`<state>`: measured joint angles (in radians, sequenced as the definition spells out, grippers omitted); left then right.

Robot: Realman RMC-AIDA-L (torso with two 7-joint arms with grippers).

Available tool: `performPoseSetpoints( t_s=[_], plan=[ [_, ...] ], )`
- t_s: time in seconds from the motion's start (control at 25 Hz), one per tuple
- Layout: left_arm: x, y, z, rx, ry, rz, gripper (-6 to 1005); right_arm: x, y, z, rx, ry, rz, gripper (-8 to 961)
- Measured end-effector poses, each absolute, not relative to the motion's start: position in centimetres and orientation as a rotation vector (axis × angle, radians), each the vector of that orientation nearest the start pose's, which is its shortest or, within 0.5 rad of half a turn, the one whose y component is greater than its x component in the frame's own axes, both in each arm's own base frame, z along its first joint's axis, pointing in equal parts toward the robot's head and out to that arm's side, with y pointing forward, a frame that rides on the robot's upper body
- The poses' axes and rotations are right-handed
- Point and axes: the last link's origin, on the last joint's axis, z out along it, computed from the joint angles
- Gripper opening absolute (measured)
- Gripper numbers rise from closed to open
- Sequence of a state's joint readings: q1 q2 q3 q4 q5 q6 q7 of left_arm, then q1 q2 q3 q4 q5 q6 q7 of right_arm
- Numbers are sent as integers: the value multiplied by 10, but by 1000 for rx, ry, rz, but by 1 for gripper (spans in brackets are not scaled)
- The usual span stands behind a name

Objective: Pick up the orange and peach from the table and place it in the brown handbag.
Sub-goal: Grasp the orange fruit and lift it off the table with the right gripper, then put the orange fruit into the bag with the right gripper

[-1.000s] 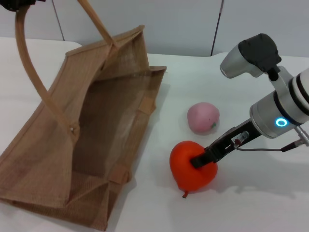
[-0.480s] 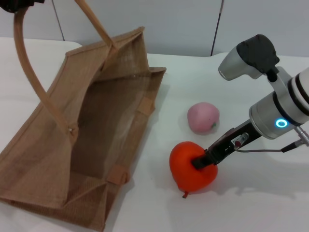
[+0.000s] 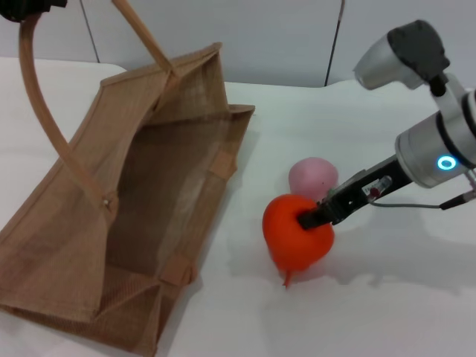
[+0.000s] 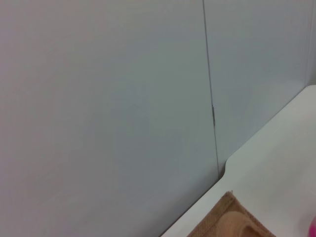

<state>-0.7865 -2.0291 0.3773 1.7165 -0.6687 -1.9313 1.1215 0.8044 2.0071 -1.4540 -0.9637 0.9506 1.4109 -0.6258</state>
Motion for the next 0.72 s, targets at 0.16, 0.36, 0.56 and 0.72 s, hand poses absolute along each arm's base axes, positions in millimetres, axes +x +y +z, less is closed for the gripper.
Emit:
performPoseSetpoints(
  t_s=[0.16, 0.36, 0.56, 0.72],
  plan=[
    [-155, 354, 208, -2354, -491, -138, 120, 147, 380, -32, -2821, 1045, -236, 220],
    [-156, 354, 208, -2353, -493, -137, 120, 148, 386, -11, -2788, 1043, -220, 189],
    [-156, 355, 209, -2349, -491, -138, 120, 141, 393, 29, -2715, 999, -132, 160],
    [-156, 356, 209, -2342, -491, -141, 120, 113, 388, 51, -2723, 884, -37, 128]
  ],
)
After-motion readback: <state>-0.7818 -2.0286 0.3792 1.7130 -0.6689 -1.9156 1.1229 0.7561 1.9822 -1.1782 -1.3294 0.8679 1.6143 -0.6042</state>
